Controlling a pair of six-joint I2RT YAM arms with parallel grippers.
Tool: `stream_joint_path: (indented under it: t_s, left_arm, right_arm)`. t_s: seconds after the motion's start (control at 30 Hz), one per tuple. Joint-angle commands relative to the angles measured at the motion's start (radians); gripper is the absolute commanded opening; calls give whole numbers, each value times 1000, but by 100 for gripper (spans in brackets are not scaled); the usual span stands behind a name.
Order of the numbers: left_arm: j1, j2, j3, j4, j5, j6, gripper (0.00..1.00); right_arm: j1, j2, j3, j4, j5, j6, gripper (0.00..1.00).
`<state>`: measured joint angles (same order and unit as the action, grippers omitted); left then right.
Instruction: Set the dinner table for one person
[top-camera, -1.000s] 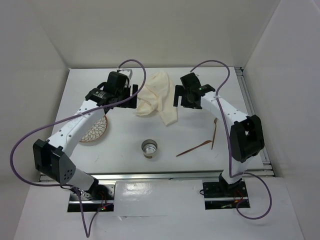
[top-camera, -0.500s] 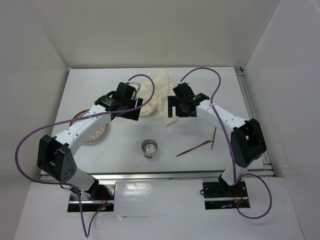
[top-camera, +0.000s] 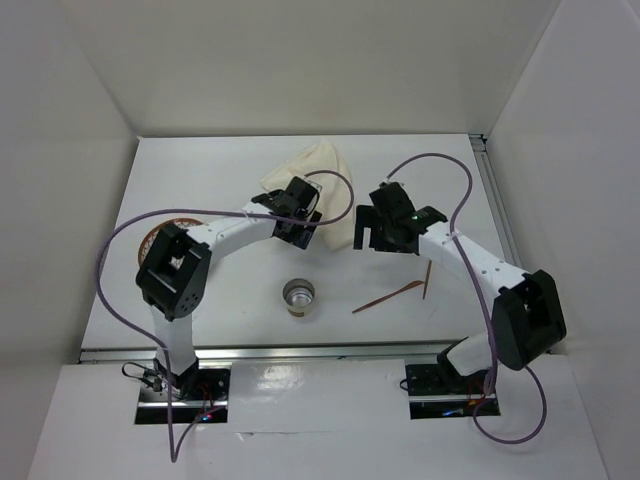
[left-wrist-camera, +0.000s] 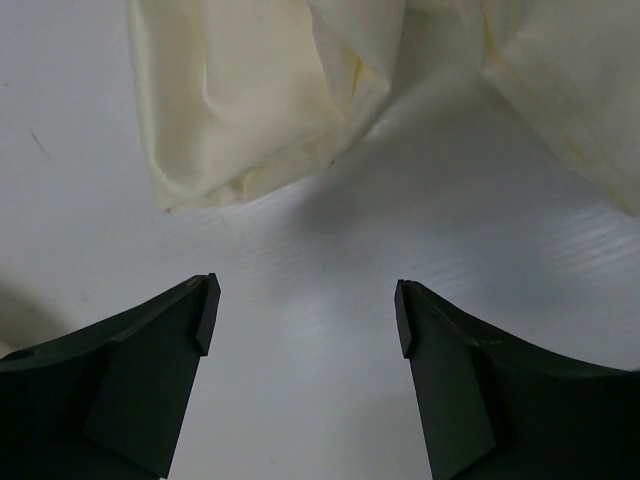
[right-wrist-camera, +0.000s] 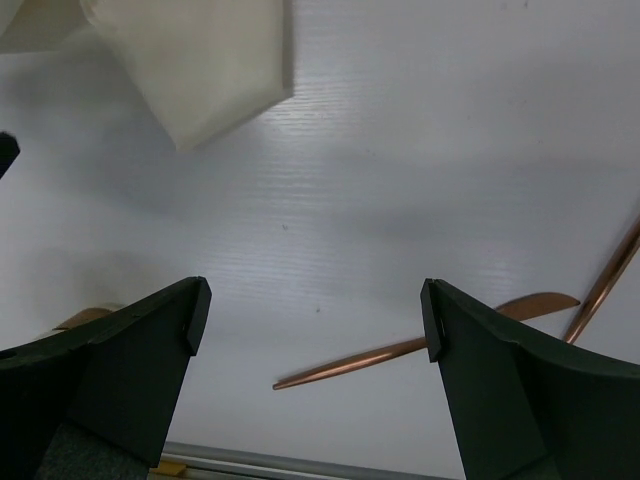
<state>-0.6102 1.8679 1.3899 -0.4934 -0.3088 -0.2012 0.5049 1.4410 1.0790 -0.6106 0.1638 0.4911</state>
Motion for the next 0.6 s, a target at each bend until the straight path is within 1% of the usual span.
stream_joint_path:
  t_s: [0.0, 0.07, 0.17, 0.23, 0.33, 0.4, 0.43, 0.53, 0.57]
  left_arm:
    - [-3, 63, 93, 94, -64, 60, 89]
    - [-3, 89, 113, 134, -78, 89, 89]
    - [-3, 164, 167, 144, -125, 152, 90]
    - [-3, 203, 207, 144, -135, 166, 90]
    - [-3, 257, 228, 153, -168, 177, 90]
    - [-3, 277, 244, 153, -168, 177, 87]
    - [-3, 290, 256, 142, -168, 177, 83]
    - [-3, 300, 256, 133, -177, 166, 76]
    - [-3, 300, 256, 133, -187, 166, 67]
  right_arm:
    - [-15, -54, -28, 18, -7, 32, 100]
    - [-16, -68, -28, -6, -7, 32, 100]
    - [-42, -96, -28, -17, 2, 14, 100]
    - [-72, -108, -37, -28, 2, 14, 100]
    - [-95, -119, -48, -28, 2, 4, 100]
    - [-106, -119, -48, -28, -7, 4, 100]
    - [-106, -119, -48, -28, -7, 4, 100]
    - [-106, -108, -48, -28, -7, 4, 100]
    - [-106, -108, -48, -28, -7, 4, 100]
